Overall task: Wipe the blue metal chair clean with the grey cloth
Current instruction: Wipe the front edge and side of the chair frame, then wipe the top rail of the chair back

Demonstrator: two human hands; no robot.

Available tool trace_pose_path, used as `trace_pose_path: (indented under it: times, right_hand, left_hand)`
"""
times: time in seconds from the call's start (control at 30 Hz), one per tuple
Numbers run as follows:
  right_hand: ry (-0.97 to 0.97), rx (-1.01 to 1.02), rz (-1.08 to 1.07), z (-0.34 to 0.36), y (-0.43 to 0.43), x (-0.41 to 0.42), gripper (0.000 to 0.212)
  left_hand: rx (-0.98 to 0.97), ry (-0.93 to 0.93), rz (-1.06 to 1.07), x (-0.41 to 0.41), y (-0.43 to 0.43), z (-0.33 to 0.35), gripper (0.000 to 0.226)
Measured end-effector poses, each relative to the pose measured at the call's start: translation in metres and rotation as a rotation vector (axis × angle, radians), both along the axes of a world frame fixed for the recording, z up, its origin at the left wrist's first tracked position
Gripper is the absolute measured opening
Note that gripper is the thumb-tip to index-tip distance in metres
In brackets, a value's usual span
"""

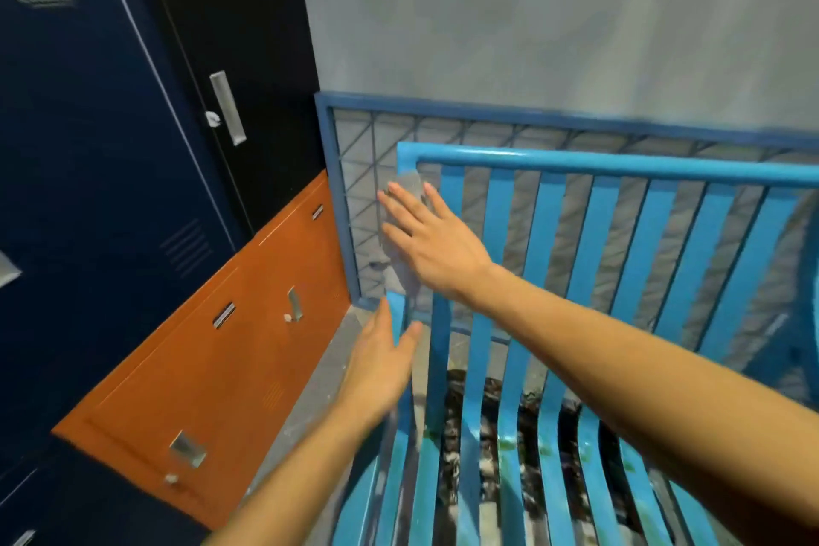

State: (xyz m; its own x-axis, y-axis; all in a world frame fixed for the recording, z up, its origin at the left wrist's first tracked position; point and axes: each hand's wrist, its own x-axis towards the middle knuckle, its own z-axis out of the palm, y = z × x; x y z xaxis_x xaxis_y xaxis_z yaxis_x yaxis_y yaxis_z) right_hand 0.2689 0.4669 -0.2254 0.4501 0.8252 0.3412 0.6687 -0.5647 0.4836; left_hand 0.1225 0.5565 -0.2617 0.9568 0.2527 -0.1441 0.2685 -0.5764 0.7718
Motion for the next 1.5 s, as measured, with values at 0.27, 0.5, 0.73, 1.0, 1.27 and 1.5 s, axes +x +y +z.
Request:
trace_pose_path:
  times: [0.27,0.5,0.73,1.0,1.27,1.5]
  right_hand:
    - [-0.009,0.090,-0.164,0.076,0.012,0.035,0.049]
    - [0.136,0.285,-0.289,0.079,-0.043,0.039,0.023]
    - [0.261,0.198,-0.277,0.109,-0.076,0.044,0.024]
    - [0.496,0.512,-0.278,0.098,-0.002,0.034,0.043]
    - [0.122,0.538,-0.226,0.070,-0.033,0.049,0.032]
    - [0.148,0.634,-0.161,0.059,-0.138,0.055,0.027]
  left_hand:
    - [0.095,-0.186,0.027,0.090,0.005,0.097,0.041]
    - [0.276,-0.356,-0.036,0.116,0.020,0.117,0.031]
    - [0.490,-0.463,-0.106,0.123,0.000,0.138,0.026]
    - [0.184,-0.524,0.046,0.129,0.017,0.141,0.036]
    - [0.366,-0.489,-0.010,0.146,0.008,0.139,0.030]
    - [0.610,-0.374,-0.168,0.180,-0.007,0.141,0.027]
